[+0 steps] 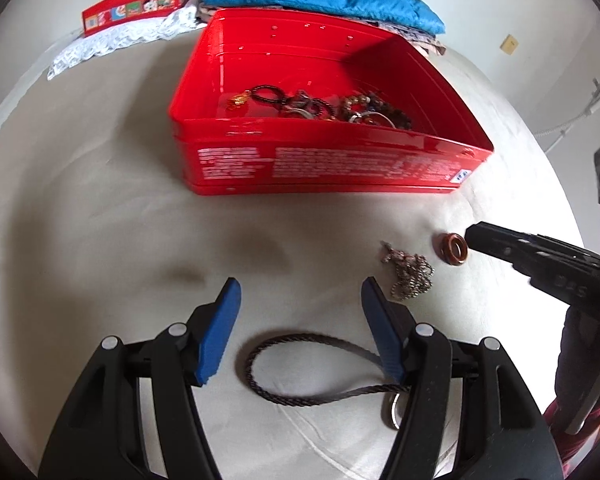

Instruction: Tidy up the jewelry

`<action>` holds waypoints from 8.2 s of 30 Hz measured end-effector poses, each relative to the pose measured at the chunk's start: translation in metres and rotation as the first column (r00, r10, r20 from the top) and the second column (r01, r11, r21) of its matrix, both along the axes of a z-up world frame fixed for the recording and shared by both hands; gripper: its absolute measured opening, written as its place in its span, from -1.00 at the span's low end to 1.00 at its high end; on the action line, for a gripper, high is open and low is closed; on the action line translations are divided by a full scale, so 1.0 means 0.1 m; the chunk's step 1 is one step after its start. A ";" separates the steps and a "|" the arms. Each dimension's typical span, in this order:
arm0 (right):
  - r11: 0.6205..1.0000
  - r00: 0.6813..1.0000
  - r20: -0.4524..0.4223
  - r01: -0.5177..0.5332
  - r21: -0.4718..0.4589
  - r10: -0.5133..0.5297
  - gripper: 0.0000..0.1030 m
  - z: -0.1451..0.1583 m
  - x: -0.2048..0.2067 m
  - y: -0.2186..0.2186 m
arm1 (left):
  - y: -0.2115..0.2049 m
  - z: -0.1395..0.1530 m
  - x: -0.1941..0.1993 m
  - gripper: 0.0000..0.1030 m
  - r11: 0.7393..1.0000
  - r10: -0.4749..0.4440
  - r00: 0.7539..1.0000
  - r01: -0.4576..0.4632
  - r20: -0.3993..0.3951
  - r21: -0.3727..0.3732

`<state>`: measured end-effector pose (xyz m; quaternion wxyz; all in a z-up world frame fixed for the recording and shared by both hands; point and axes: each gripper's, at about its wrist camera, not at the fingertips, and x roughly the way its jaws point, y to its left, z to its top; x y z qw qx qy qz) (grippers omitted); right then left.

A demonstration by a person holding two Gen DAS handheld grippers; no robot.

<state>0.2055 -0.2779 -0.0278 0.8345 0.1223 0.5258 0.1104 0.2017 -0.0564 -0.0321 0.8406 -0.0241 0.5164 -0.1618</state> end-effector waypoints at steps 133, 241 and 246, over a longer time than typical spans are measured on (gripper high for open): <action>0.996 0.958 0.287 0.006 -0.093 0.021 0.49 0.71 0.02 0.40 | 0.25 0.90 0.14 0.54 0.994 0.108 0.951 -0.108 0.288 -0.017; 1.000 1.000 -0.022 0.004 -0.013 -0.004 -0.37 -0.21 -0.79 -0.22 | -0.28 -0.01 -0.76 -0.09 0.996 -0.035 0.998 0.031 0.044 0.080; 0.998 1.000 -0.004 -0.006 -0.068 0.006 -0.80 -0.21 -0.79 -0.13 | -0.21 -0.03 -0.75 -0.09 0.998 -0.021 0.999 0.019 0.032 0.066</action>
